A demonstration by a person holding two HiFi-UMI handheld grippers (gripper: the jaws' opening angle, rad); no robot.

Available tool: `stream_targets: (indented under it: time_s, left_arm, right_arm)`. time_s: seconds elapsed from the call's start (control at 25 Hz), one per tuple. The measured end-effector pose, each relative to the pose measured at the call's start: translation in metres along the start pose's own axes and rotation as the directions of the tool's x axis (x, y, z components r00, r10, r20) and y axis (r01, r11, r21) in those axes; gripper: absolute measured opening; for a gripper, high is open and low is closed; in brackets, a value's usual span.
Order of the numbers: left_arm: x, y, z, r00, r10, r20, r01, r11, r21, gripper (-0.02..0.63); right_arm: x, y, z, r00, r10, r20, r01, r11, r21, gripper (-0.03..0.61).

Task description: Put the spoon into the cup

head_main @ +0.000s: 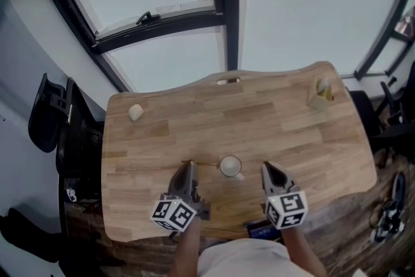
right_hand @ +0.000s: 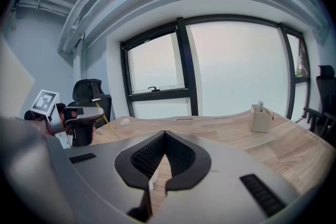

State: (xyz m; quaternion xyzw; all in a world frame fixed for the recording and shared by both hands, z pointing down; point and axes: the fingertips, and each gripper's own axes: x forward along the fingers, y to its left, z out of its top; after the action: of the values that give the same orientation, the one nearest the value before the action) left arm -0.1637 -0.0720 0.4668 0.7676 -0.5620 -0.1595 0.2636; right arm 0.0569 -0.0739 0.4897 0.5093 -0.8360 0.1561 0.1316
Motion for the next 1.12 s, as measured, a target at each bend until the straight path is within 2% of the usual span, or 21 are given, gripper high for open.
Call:
stream_targets:
  time_s: [1.12]
  left_arm:
    - [0.018,0.010,-0.025,0.998,0.017,-0.064,-0.018,1.000,-0.019,0.002]
  right_arm:
    - [0.018,-0.016,-0.025,0.998,0.004,-0.066,-0.003,1.000,0.009,-0.003]
